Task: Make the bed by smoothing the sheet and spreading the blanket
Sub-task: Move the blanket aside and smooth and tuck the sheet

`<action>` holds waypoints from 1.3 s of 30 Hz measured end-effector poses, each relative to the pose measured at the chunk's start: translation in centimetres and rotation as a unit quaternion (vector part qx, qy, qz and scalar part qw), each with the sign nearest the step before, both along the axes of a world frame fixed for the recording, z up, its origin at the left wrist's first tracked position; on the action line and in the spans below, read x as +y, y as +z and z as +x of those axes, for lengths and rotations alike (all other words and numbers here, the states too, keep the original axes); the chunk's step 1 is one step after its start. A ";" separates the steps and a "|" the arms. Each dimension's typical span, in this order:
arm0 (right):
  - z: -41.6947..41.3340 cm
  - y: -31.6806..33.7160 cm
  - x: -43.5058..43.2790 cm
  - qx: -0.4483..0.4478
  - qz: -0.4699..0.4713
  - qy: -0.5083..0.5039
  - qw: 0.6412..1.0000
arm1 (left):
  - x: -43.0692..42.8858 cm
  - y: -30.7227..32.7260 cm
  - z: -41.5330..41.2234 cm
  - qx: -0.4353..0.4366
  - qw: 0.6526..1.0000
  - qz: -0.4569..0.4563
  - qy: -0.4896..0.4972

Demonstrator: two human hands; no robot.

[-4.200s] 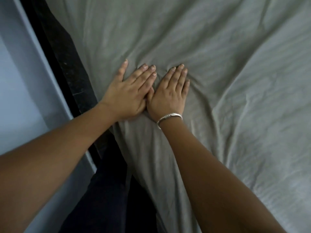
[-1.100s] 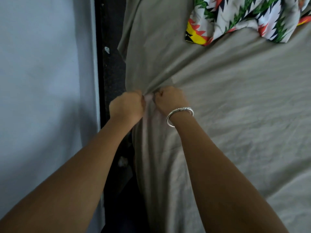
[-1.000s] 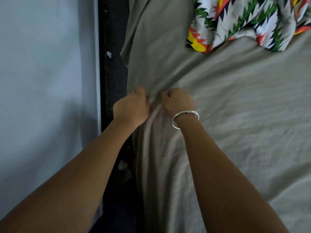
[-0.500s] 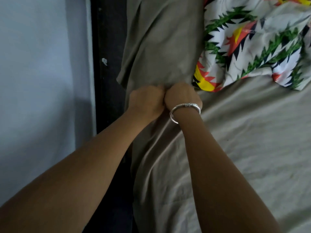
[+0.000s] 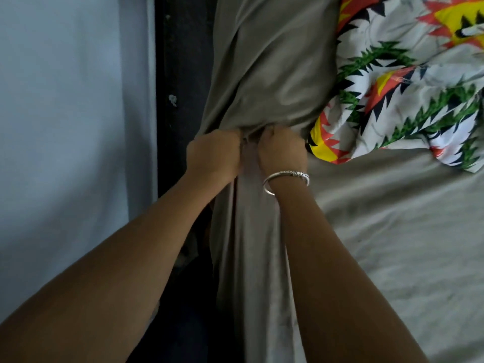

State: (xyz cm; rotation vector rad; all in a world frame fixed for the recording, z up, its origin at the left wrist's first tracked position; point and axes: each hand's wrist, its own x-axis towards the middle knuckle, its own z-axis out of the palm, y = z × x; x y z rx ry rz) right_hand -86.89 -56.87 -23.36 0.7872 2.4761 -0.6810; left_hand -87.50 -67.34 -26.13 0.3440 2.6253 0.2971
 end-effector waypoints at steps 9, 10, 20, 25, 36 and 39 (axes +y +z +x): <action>-2.0 0.5 4.0 0.040 0.075 -0.039 0.996 | 2.1 1.0 -3.5 0.050 0.997 0.042 0.031; -1.8 0.7 4.8 0.029 0.082 -0.053 0.995 | 2.3 0.8 -4.2 0.045 0.998 0.033 0.027; -4.1 0.1 4.8 0.059 0.021 0.008 0.998 | 2.3 -0.3 -6.5 0.108 0.993 0.050 -0.006; -3.9 -0.6 5.3 0.074 0.015 -0.064 0.995 | 3.5 1.0 -7.2 0.156 0.983 0.098 -0.026; -15.8 -1.2 6.8 -0.008 0.111 0.026 0.993 | 7.2 -0.1 -17.5 0.069 0.995 0.037 -0.064; -19.5 -0.9 6.1 0.022 0.052 0.015 0.998 | 6.4 0.0 -19.0 0.063 0.995 0.072 -0.040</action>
